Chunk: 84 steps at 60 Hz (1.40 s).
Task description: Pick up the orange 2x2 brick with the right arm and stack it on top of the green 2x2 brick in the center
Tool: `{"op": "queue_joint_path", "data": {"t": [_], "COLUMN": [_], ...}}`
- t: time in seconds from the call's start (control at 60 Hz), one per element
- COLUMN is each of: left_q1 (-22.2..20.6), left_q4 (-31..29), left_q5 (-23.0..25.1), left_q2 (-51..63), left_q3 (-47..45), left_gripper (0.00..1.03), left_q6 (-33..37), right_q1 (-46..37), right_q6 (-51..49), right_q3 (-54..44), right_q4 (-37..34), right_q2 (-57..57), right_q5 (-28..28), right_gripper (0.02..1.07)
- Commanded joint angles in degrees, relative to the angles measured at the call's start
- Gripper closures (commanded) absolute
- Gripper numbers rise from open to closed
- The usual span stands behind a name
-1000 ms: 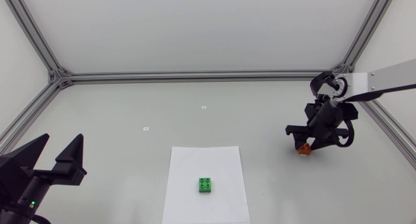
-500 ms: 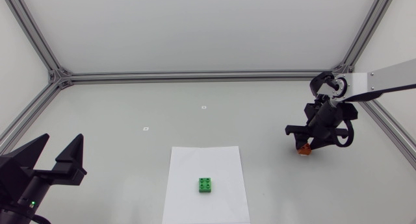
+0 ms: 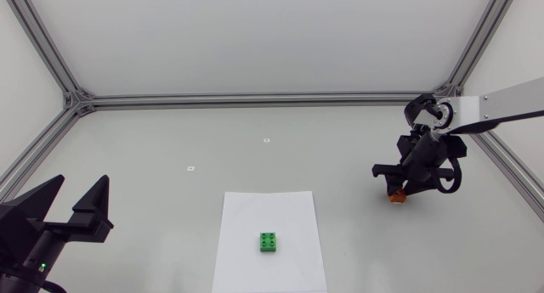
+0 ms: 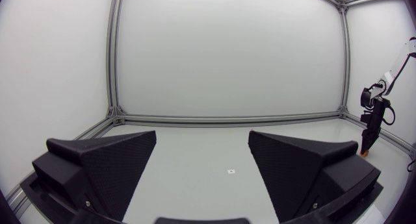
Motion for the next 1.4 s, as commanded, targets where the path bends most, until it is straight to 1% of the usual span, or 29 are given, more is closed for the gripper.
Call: {"op": "queue_joint_path", "data": {"t": [0.0,0.05,0.117,0.15,0.233,0.3,0.517,0.75,1.0,1.15,1.2,1.333,1.383], "left_q1": [0.22,0.22,0.22,0.22,0.22,0.22,0.22,0.22,0.22,0.22,0.22,0.22,0.22], "left_q4": [-0.84,-0.84,-0.84,-0.84,-0.84,-0.84,-0.84,-0.84,-0.76,-0.84,-0.76,-0.84,-0.84], "left_q5": [0.25,0.25,0.25,0.25,0.25,0.25,0.25,0.34,0.25,0.25,0.25,0.25,0.25], "left_q2": [-0.45,-0.45,-0.45,-0.45,-0.45,-0.45,-0.45,-0.45,-0.45,-0.45,-0.45,-0.45,-0.45], "left_q3": [-2.35,-2.35,-2.35,-2.35,-2.35,-2.35,-2.35,-2.35,-2.35,-2.35,-2.35,-2.35,-2.35], "left_gripper": [0.04,0.04,0.04,0.04,0.04,0.04,0.04,0.04,0.04,0.04,0.04,0.04,0.04], "left_q6": [0.73,0.73,0.73,0.73,0.73,0.73,0.73,0.73,0.73,0.73,0.73,0.73,0.73], "right_q1": [0.26,0.26,0.17,0.26,0.34,1.14,4.48,12.47,24.51,33.22,35.68,39.1,41.39], "right_q6": [1.19,1.02,0.84,0.58,-0.21,-1.09,-3.64,-6.72,-7.33,-7.6,-8.91,-9.88,-11.9], "right_q3": [-1.62,-1.79,-1.97,-2.15,-2.76,-3.64,-4.25,-5.05,-6.54,-6.8,-6.8,-6.36,-6.36], "right_q4": [0.07,0.07,0.07,0.16,0.25,0.16,-2.83,-6.17,-6.61,-6.52,-6.25,-6.17,-6.17], "right_q2": [-0.35,-0.62,-0.88,-1.14,-2.29,-4.31,-11.07,-15.38,-17.49,-18.02,-18.37,-17.93,-17.23], "right_q5": [-0.21,-0.21,-0.21,-0.21,-0.3,-0.21,0.49,0.93,2.43,3.75,4.01,4.27,4.27], "right_gripper": [0.61,0.65,0.66,0.71,0.79,0.82,0.84,0.84,0.84,0.84,0.84,0.84,0.84]}}
